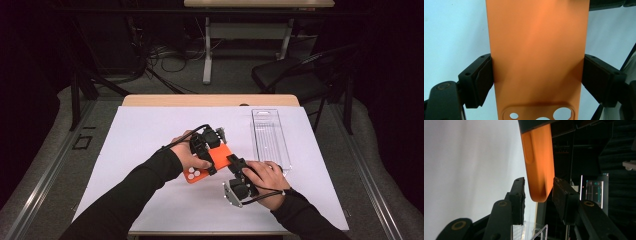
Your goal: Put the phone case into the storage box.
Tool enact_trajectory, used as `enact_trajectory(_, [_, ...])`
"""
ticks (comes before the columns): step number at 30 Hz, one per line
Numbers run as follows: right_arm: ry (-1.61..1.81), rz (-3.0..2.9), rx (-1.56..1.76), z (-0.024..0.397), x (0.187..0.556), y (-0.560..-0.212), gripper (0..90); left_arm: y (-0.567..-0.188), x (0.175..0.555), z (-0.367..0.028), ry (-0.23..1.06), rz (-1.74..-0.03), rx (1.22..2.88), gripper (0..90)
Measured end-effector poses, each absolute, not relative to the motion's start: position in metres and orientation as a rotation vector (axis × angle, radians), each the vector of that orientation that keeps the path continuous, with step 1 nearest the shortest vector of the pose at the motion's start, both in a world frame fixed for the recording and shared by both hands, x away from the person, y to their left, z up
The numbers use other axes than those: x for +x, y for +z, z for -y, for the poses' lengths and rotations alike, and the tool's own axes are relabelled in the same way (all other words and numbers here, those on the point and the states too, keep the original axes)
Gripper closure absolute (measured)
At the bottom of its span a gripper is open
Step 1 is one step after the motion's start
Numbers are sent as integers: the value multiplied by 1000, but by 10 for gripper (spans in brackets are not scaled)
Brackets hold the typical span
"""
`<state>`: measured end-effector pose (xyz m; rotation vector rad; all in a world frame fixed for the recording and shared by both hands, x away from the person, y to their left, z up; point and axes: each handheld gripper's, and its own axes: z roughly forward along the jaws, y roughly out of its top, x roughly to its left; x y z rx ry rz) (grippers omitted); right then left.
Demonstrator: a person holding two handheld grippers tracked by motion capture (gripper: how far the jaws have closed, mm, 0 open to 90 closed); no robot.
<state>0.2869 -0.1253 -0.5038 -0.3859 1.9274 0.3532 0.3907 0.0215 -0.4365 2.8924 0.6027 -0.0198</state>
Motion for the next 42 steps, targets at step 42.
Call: enact_trajectory(42, [252,-1839,-498,121,285,-513,715,-437,390,-19,-100,-597,2871,161])
